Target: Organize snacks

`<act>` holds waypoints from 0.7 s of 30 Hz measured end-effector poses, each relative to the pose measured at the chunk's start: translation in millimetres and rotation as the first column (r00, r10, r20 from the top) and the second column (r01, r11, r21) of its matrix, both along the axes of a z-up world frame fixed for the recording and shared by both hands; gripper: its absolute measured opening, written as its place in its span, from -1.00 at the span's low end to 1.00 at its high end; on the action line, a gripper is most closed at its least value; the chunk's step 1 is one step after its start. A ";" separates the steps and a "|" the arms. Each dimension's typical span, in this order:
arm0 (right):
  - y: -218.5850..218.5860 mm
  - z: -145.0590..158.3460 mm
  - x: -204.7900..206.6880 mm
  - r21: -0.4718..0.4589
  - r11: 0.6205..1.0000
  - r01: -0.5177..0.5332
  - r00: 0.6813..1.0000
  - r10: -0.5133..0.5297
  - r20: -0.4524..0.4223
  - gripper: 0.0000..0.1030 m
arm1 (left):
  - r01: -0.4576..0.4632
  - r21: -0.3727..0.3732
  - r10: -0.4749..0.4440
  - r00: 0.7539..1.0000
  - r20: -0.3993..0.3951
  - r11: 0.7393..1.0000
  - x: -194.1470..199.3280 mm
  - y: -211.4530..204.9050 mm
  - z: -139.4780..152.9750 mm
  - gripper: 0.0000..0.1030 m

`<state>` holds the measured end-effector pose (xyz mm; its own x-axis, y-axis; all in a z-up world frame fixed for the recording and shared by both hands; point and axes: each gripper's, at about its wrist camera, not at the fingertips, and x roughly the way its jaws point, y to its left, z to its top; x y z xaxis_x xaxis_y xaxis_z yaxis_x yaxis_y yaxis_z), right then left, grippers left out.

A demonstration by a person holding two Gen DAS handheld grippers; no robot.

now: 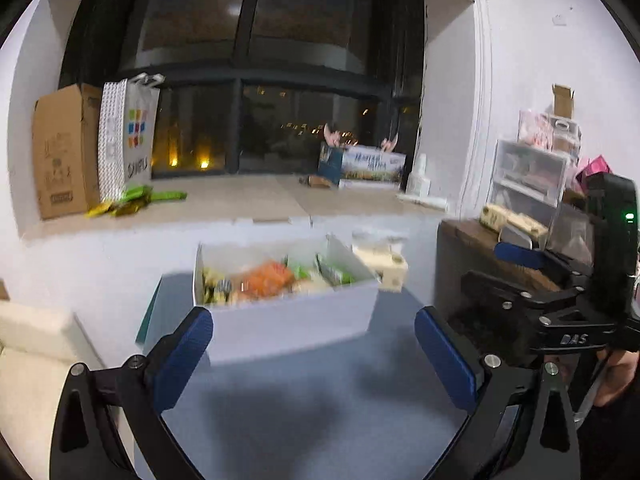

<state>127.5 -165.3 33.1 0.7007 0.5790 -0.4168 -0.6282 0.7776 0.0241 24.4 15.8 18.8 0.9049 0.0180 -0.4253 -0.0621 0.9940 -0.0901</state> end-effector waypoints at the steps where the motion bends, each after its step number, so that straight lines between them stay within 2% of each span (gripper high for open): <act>1: -3.7 -2.8 -8.1 -0.009 1.000 -0.003 1.000 0.003 -0.003 1.00 | -0.002 0.002 0.002 1.000 -0.004 1.000 -6.1 -3.9 -2.7 1.00; 3: -13.2 -10.2 -28.7 -0.025 1.000 0.018 1.000 -0.018 0.000 1.00 | -0.008 -0.015 0.008 1.000 -0.014 1.000 -18.7 -9.0 -8.0 1.00; 5: -25.6 -16.8 -46.4 -0.005 0.999 0.033 0.999 -0.033 -0.006 1.00 | -0.034 -0.044 0.033 0.999 -0.020 0.998 -29.8 -11.3 -12.7 1.00; 7: -35.8 -20.8 -55.6 0.034 0.999 0.038 0.998 -0.037 -0.042 1.00 | -0.016 -0.066 0.014 0.999 -0.033 0.998 -33.0 -12.6 -14.5 1.00; 9: -41.4 -21.8 -63.1 0.055 0.998 0.023 0.999 -0.020 -0.051 1.00 | -0.015 -0.045 0.013 1.000 -0.028 0.999 -36.8 -16.9 -11.1 1.00; 13: -40.3 -19.0 -71.7 0.015 0.999 0.031 0.999 -0.031 -0.008 1.00 | -0.006 -0.046 0.005 1.000 -0.016 0.999 -39.3 -19.8 -5.0 1.00; 21: -39.8 -23.3 -72.3 0.034 0.999 0.006 0.999 -0.005 -0.037 1.00 | -0.013 -0.025 0.012 1.000 -0.017 1.000 -39.5 -20.4 -1.5 1.00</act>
